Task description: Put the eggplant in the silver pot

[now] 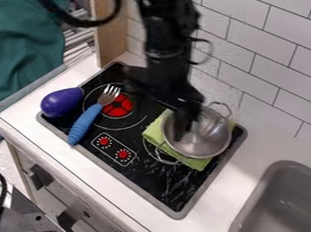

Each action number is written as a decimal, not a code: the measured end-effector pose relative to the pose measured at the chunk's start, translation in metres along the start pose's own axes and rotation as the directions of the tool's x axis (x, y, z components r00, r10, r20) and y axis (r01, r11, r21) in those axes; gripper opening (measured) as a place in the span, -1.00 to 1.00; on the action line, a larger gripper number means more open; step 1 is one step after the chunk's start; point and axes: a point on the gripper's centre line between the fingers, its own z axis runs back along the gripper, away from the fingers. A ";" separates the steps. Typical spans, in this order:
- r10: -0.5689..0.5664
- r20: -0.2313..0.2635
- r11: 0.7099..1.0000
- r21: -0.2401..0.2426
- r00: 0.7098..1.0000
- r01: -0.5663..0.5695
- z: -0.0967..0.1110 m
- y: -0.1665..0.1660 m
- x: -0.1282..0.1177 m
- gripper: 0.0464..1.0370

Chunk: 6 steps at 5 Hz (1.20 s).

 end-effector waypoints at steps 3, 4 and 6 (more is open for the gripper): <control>0.287 0.024 0.957 0.036 0.958 -0.287 0.007 0.096 -0.022 0.93; 0.346 0.017 0.936 0.058 0.938 -0.346 0.004 0.127 -0.026 0.93; 0.373 0.020 0.924 0.084 0.928 -0.373 -0.013 0.164 -0.011 0.93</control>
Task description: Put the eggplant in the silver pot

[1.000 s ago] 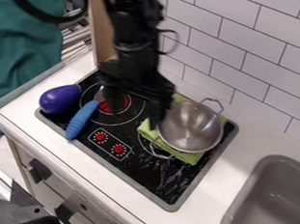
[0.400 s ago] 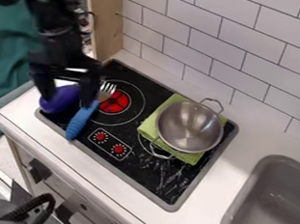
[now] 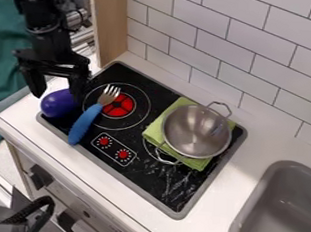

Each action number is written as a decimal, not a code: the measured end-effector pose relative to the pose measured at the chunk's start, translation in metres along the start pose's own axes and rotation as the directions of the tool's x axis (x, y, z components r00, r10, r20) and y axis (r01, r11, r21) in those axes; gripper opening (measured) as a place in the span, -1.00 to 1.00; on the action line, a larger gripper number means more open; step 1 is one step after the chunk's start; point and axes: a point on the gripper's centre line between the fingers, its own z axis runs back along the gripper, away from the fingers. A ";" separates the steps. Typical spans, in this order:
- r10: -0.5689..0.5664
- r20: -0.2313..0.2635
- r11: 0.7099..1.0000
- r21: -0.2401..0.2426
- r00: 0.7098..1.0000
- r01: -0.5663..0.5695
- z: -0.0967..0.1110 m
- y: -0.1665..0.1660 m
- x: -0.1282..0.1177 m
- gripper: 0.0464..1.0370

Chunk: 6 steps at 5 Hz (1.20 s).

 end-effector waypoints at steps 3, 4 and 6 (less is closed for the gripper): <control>0.000 -0.074 1.000 0.007 0.997 0.001 -0.041 0.007 0.017 0.93; 0.009 -0.093 1.000 0.004 0.996 -0.009 -0.050 0.008 0.020 0.82; 0.028 -0.109 1.000 0.006 0.994 -0.027 -0.054 0.008 0.019 0.39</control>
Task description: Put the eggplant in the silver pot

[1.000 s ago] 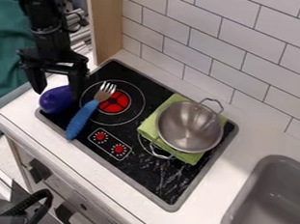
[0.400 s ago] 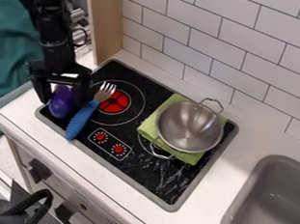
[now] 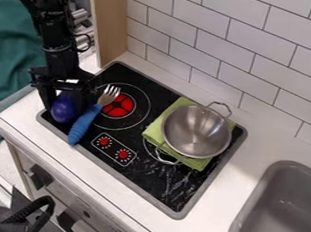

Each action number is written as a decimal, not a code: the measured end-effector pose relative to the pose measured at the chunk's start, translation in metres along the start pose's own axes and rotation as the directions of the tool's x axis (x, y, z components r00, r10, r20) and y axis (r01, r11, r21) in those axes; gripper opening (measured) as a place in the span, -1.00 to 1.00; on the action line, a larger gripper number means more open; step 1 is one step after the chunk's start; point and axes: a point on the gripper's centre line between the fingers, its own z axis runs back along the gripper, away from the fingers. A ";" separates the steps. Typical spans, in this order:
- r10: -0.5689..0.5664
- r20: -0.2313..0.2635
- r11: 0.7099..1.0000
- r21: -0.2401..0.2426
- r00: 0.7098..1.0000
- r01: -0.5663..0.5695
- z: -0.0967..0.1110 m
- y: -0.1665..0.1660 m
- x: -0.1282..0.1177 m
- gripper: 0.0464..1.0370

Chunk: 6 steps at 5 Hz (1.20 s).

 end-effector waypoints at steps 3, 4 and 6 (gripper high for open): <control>-0.192 0.284 0.980 0.101 0.939 0.170 0.120 -0.075 -0.021 0.39; -0.297 0.273 0.955 0.094 0.915 0.282 0.125 -0.122 -0.039 0.39; -0.369 0.200 0.926 0.000 0.908 0.377 0.093 -0.203 -0.071 0.39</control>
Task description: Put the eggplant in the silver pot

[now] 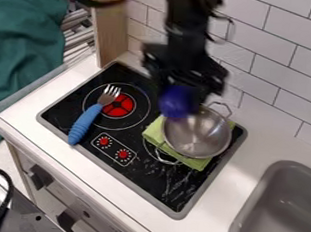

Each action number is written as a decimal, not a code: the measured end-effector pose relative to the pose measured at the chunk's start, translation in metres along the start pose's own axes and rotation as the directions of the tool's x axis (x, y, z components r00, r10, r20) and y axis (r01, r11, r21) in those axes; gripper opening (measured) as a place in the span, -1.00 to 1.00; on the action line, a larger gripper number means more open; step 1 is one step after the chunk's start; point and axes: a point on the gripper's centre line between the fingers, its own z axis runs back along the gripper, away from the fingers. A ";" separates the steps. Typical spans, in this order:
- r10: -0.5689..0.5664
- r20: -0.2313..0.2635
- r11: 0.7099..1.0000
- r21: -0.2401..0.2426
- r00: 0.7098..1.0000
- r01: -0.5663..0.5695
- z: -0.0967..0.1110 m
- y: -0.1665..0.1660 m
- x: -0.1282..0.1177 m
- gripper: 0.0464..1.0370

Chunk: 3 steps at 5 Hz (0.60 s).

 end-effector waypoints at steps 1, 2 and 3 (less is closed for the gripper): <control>-0.021 -0.060 0.999 -0.030 0.998 0.019 -0.024 -0.009 0.000 0.39; -0.050 -0.085 0.998 -0.033 0.995 0.048 -0.032 -0.011 0.002 0.53; -0.045 -0.092 0.998 -0.037 0.995 0.042 -0.034 -0.011 0.002 0.96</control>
